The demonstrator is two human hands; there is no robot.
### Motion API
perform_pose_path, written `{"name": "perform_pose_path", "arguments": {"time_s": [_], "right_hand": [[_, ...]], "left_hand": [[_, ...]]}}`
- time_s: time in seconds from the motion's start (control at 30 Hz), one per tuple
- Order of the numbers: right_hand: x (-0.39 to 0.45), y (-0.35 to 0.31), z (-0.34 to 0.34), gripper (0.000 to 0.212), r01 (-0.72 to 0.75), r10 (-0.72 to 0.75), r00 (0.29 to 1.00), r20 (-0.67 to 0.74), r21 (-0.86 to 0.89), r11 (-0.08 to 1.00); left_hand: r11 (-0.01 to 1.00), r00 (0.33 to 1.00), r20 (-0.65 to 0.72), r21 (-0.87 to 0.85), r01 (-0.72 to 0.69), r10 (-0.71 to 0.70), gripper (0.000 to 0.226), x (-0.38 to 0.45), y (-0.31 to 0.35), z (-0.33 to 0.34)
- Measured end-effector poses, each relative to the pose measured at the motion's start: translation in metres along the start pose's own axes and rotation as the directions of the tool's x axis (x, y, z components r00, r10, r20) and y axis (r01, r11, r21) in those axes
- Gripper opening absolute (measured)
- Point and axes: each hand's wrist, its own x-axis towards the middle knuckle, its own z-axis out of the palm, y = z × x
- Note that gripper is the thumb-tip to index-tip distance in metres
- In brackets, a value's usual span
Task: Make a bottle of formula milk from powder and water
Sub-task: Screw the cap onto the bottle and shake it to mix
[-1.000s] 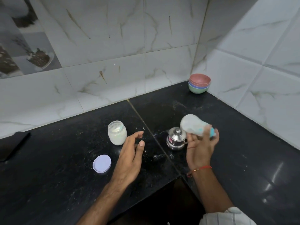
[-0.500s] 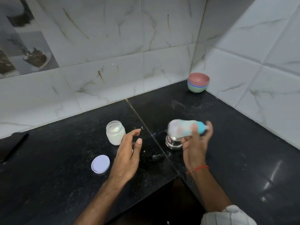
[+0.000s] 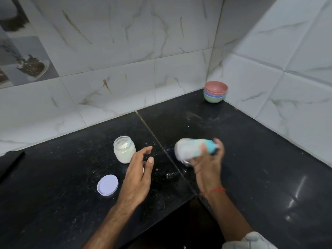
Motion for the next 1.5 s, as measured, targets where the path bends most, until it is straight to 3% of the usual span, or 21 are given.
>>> {"name": "perform_pose_path", "arguments": {"time_s": [0.03, 0.07, 0.1, 0.13, 0.17, 0.2, 0.27, 0.33, 0.4, 0.47, 0.53, 0.57, 0.6, 0.67, 0.73, 0.83, 0.9, 1.1, 1.2, 1.3, 1.5], "right_hand": [[-0.006, 0.000, -0.002, 0.065, -0.020, 0.086, 0.961, 0.264, -0.244, 0.970], [-0.012, 0.001, -0.004, 0.075, 0.025, 0.239, 0.839, 0.488, -0.474, 0.880], [-0.016, 0.001, -0.007, 0.082, 0.088, 0.387, 0.701, 0.599, -0.612, 0.786], [-0.016, -0.001, -0.010, 0.086, 0.101, 0.451, 0.647, 0.615, -0.655, 0.749], [-0.015, -0.003, -0.011, 0.086, 0.082, 0.412, 0.687, 0.599, -0.627, 0.775], [-0.012, -0.005, -0.010, 0.085, 0.063, 0.284, 0.797, 0.533, -0.541, 0.839], [0.000, -0.005, -0.009, 0.082, 0.042, -0.009, 0.988, 0.153, -0.212, 0.976], [0.014, -0.002, -0.006, 0.071, 0.136, -0.099, 0.970, -0.222, 0.154, 0.979], [0.015, 0.004, -0.002, 0.073, 0.116, -0.074, 0.965, -0.253, 0.158, 0.981], [0.005, 0.007, -0.005, 0.085, 0.018, 0.010, 0.990, 0.141, -0.192, 0.981], [-0.008, 0.008, -0.005, 0.087, 0.116, 0.365, 0.745, 0.558, -0.647, 0.753], [-0.011, 0.008, -0.007, 0.087, 0.227, 0.497, 0.606, 0.621, -0.734, 0.640], [-0.012, 0.006, -0.008, 0.087, 0.288, 0.519, 0.577, 0.630, -0.752, 0.593], [-0.008, 0.000, -0.004, 0.084, 0.247, 0.268, 0.752, 0.602, -0.635, 0.732], [0.004, -0.007, -0.004, 0.070, 0.057, 0.009, 0.973, 0.230, -0.279, 0.958], [0.020, -0.014, -0.014, 0.048, -0.002, 0.055, 0.989, -0.141, 0.348, 0.938], [0.020, -0.018, -0.015, 0.047, -0.030, 0.108, 0.981, -0.162, 0.423, 0.906], [0.006, -0.016, -0.009, 0.068, -0.072, 0.106, 0.987, -0.124, 0.255, 0.964], [-0.004, -0.025, 0.002, 0.070, -0.007, 0.011, 1.000, 0.026, -0.154, 0.988], [-0.011, -0.034, 0.010, 0.082, 0.089, 0.044, 0.966, 0.256, -0.484, 0.871], [-0.016, -0.038, 0.016, 0.084, 0.112, 0.042, 0.959, 0.281, -0.508, 0.854]], "left_hand": [[1.000, 1.000, -0.001, 0.000, 0.002, -0.002, 0.035, 0.001, 0.000, 0.001], [1.000, 1.000, 0.003, 0.000, 0.006, -0.006, 0.032, 0.002, 0.001, 0.001], [1.000, 1.000, 0.009, 0.004, 0.009, -0.009, 0.031, 0.003, 0.001, 0.001], [1.000, 1.000, 0.012, 0.011, 0.009, -0.009, 0.031, 0.004, 0.002, 0.001], [1.000, 1.000, 0.011, 0.013, 0.005, -0.005, 0.032, 0.004, 0.003, 0.001], [1.000, 1.000, 0.006, 0.009, 0.001, -0.001, 0.032, 0.004, 0.003, 0.000], [1.000, 1.000, -0.011, -0.001, 0.002, -0.002, 0.032, 0.004, 0.003, -0.001], [1.000, 1.000, -0.015, 0.003, 0.012, -0.012, 0.032, 0.002, 0.001, -0.002], [1.000, 1.000, -0.008, 0.007, 0.020, -0.020, 0.031, 0.002, -0.001, -0.001], [1.000, 1.000, -0.007, 0.008, 0.008, -0.008, 0.032, 0.002, -0.001, 0.000], [1.000, 1.000, -0.004, 0.003, 0.006, -0.006, 0.032, 0.003, 0.001, 0.001], [1.000, 1.000, 0.002, 0.001, 0.008, -0.008, 0.031, 0.003, 0.001, 0.001], [1.000, 1.000, 0.004, 0.002, 0.010, -0.010, 0.031, 0.004, 0.001, 0.000], [1.000, 1.000, -0.013, -0.004, 0.012, -0.012, 0.032, 0.004, 0.000, -0.002], [1.000, 0.999, -0.036, -0.013, 0.010, -0.011, 0.034, 0.003, -0.001, -0.005], [1.000, 0.999, -0.034, -0.013, 0.020, -0.021, 0.033, 0.000, -0.004, -0.007], [1.000, 0.999, -0.030, -0.015, 0.025, -0.025, 0.033, -0.001, -0.005, -0.007], [0.999, 0.999, -0.010, -0.014, 0.032, -0.032, 0.033, -0.001, -0.002, -0.003], [1.000, 1.000, 0.006, 0.002, 0.028, -0.028, 0.033, -0.001, 0.001, -0.001], [1.000, 1.000, 0.016, 0.010, 0.025, -0.025, 0.032, 0.000, 0.003, 0.001], [0.999, 1.000, 0.019, 0.032, 0.023, -0.024, 0.034, -0.003, 0.003, 0.005]]}}
